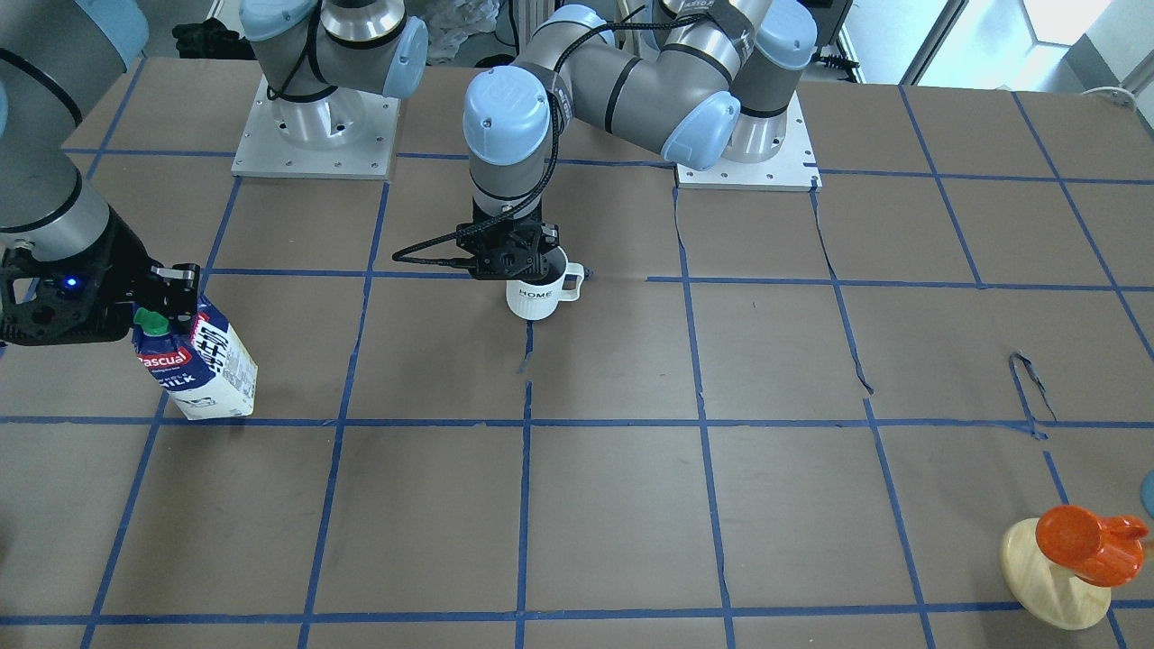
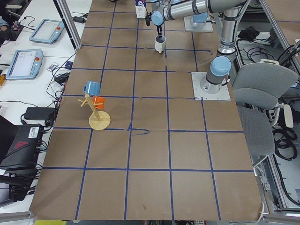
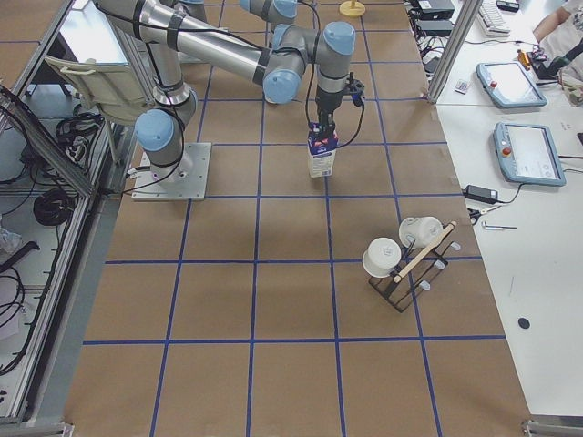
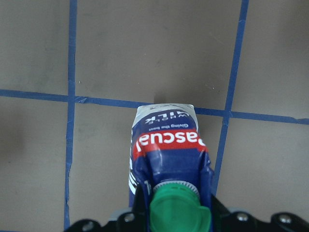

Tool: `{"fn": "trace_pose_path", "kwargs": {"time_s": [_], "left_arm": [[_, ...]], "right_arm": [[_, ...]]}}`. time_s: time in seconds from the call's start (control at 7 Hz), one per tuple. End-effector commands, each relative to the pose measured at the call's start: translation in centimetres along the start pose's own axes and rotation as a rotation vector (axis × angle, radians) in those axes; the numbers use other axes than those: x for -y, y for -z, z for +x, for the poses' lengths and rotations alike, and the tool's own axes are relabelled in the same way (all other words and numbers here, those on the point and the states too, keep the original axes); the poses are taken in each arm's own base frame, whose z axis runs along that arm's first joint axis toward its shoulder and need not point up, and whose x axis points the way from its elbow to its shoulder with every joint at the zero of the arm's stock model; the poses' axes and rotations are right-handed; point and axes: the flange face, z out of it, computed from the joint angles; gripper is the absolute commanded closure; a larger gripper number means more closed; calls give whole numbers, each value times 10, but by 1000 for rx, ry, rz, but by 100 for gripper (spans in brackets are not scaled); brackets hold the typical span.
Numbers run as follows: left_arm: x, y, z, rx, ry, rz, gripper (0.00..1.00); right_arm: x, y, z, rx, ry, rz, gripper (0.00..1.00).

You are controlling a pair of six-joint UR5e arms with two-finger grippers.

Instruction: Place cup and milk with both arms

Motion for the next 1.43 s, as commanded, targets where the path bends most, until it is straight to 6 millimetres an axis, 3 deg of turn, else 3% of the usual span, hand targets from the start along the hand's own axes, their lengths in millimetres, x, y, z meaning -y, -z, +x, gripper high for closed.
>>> {"fn": "trace_pose_path", "kwargs": {"time_s": [0.0, 0.14, 0.43, 0.57, 0.71, 0.86, 1.0, 1.14, 1.29], "left_arm": [[2, -10, 4, 5, 13, -12, 0], [2, -7, 4, 3, 6, -4, 0], [19, 55, 4, -43, -73, 94, 0], [49, 94, -21, -64, -85, 132, 0], [64, 140, -48, -72, -85, 153, 0], [72, 199, -89, -73, -79, 180, 0], [76, 252, -135, -76, -59, 204, 0], [61, 289, -167, -69, -70, 207, 0], [47, 306, -187, -61, -42, 224, 0]], "right_arm": [[0, -1, -2, 15, -14, -2, 68], [0, -1, -5, 37, -21, 4, 68], [1, 5, -20, 47, -55, 5, 68], [2, 7, -30, 46, -66, 3, 68], [0, 11, -57, 68, -77, 6, 68], [-9, 20, -96, 78, -97, 5, 68], [-16, 19, -130, 76, -118, -3, 68], [-24, 16, -165, 74, -126, -15, 68], [-32, 18, -194, 77, -115, -14, 68]]}}
